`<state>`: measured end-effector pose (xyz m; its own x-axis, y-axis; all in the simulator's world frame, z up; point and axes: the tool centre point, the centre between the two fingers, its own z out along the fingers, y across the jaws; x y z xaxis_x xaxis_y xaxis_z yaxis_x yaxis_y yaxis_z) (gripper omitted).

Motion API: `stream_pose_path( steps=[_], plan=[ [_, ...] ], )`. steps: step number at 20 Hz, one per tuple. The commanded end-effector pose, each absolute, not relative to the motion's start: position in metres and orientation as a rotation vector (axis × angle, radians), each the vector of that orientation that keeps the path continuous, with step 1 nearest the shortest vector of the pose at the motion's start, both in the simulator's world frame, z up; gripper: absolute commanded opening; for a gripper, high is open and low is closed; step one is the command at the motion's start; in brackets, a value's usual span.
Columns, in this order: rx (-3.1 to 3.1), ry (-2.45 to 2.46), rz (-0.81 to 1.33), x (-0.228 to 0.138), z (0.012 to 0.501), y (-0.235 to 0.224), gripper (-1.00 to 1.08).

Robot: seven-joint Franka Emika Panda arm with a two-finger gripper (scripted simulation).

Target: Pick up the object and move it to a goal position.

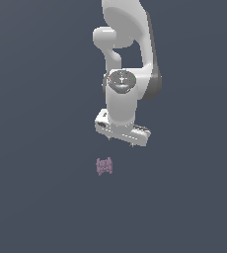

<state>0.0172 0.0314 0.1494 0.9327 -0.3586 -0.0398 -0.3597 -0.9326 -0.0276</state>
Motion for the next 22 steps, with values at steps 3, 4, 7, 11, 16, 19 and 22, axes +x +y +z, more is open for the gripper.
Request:
stream_pose_path(
  steps=[3, 4, 7, 11, 16, 19, 22],
  plan=[
    [-3.009, 0.782, 0.053, 0.027, 0.143, 0.022, 1.00],
    [-2.997, 0.829, 0.053, 0.029, 0.142, 0.020, 1.00],
    [-2.958, 0.968, 0.052, 0.035, 0.138, 0.014, 1.00],
    [-2.897, 1.149, 0.049, 0.043, 0.133, 0.005, 1.00],
    [-2.806, 1.368, 0.043, 0.052, 0.127, -0.005, 1.00],
    [-2.744, 1.495, 0.039, 0.058, 0.123, -0.012, 1.00],
    [-2.677, 1.619, 0.032, 0.063, 0.119, -0.018, 1.00]
  ],
)
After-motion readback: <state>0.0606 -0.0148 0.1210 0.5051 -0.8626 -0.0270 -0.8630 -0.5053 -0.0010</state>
